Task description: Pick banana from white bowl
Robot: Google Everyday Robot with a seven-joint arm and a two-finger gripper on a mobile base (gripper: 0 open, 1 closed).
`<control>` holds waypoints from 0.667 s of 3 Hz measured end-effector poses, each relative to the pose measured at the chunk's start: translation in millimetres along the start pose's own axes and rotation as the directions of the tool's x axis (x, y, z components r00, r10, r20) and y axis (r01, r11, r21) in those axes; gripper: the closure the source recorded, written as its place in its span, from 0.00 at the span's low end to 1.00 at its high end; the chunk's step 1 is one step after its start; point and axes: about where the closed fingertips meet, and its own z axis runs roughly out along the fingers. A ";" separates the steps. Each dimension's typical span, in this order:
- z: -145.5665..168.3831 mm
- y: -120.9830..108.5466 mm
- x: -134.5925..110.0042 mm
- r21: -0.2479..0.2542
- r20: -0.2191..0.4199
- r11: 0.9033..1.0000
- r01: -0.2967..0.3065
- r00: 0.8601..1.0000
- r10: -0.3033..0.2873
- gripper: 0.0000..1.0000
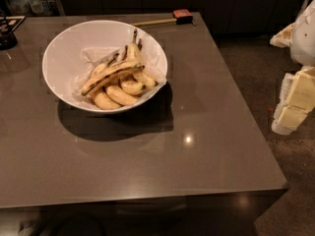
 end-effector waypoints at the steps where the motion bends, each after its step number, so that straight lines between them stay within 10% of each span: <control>1: 0.0 0.0 0.0 0.000 0.000 1.000 0.000 1.000 0.000 0.00; 2: 0.4 -4.4 -15.0 0.008 -0.019 1.000 0.003 1.000 -0.003 0.00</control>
Offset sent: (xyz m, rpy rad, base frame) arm 0.0179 0.0309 0.0032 -0.0516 0.0202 -0.0076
